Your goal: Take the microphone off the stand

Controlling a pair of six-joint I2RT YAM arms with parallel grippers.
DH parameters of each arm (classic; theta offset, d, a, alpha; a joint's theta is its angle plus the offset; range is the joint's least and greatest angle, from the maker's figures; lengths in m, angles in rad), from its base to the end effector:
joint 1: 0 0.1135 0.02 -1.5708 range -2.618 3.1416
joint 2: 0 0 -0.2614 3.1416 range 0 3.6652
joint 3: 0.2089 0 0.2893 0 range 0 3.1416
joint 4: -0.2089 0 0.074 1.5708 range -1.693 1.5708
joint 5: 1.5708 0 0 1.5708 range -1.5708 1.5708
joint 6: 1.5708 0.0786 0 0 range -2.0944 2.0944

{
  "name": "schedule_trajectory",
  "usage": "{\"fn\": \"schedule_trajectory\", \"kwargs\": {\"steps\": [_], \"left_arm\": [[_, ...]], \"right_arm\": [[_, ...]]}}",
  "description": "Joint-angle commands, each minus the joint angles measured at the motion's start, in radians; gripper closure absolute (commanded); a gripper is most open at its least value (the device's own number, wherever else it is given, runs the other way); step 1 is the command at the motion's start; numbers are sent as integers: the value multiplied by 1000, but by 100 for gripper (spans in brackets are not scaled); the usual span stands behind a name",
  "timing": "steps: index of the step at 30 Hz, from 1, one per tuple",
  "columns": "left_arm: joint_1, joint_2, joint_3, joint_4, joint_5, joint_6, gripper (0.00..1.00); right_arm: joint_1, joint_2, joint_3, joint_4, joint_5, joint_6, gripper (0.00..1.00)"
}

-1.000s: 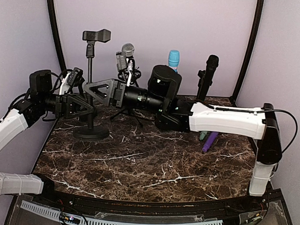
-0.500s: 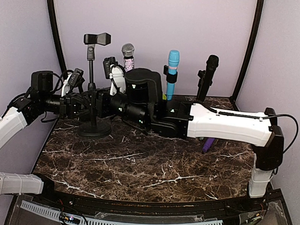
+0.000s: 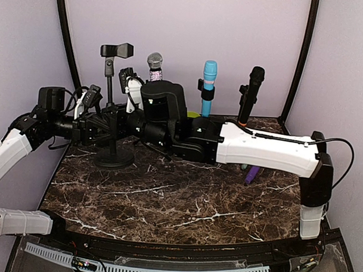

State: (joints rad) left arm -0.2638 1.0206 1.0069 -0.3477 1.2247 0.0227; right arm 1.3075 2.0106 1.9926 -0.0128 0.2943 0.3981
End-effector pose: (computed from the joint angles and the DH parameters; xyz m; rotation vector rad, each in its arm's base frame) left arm 0.2330 -0.1395 0.3568 1.0589 1.5639 -1.3260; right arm 0.1689 0.5391 0.4003 -0.5251 1.6285 1.0717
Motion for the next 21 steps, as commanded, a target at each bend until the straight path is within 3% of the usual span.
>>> {"fn": "schedule_trajectory", "kwargs": {"steps": [1,6,8,9,14,18,21], "left_arm": [[1,-25,41,30,47,-5,100],[0,-26,48,67,81,-49,100],[0,-25,47,77,99,-65,100],[1,-25,46,83,106,-74,100],[0,-27,34,133,145,-144,100],[0,-31,23,186,168,-203,100],[0,-31,18,213,182,-230,100]], "right_arm": [[-33,-69,-82,168,-184,65,100],[-91,-144,-242,429,-540,166,100],[-110,-154,-278,546,-566,166,100],[-118,-152,-286,599,-776,246,100],[-133,-102,-250,849,-1111,441,91],[-132,-72,-222,902,-1188,490,73],[-135,-73,-229,896,-1190,476,53]]}}
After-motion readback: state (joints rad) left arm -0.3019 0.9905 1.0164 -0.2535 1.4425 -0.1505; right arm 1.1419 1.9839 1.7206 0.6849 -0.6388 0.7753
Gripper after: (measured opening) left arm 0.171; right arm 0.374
